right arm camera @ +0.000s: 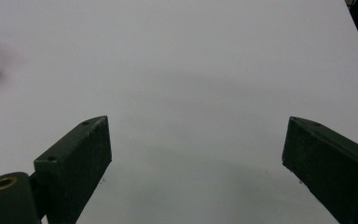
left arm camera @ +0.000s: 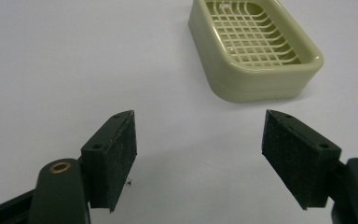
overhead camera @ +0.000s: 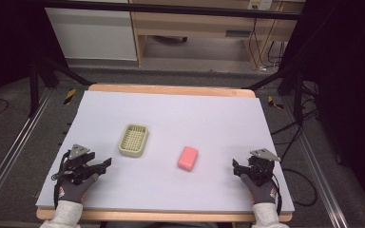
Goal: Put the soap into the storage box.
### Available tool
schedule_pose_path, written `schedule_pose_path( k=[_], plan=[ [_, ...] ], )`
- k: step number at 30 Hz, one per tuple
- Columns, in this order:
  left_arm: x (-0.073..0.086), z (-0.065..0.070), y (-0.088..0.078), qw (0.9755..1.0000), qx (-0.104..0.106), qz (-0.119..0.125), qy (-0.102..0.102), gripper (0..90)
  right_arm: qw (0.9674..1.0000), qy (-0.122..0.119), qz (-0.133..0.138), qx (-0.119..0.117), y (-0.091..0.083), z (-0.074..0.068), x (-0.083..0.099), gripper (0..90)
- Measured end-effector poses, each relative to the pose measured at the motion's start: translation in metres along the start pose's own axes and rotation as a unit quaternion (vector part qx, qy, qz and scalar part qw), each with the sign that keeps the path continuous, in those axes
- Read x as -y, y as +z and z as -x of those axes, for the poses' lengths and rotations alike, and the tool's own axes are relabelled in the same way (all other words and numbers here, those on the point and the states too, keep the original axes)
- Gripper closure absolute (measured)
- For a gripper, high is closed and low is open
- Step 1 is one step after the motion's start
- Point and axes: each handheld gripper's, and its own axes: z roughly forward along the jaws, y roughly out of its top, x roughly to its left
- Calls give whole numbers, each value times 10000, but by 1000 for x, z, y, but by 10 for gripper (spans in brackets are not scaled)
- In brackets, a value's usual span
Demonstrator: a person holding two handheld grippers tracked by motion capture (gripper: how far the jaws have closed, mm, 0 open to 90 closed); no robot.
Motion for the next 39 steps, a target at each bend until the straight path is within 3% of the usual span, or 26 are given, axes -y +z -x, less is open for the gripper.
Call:
schedule_pose_path(
  k=[8,39],
  plan=[
    [-5,15,-3,9999,129,21,109,273,10000,3,1,-16,0,0,0,77],
    [-16,46,-6,9986,421,103,315,291,9999,-50,-92,52,1,-5,1,67]
  ],
)
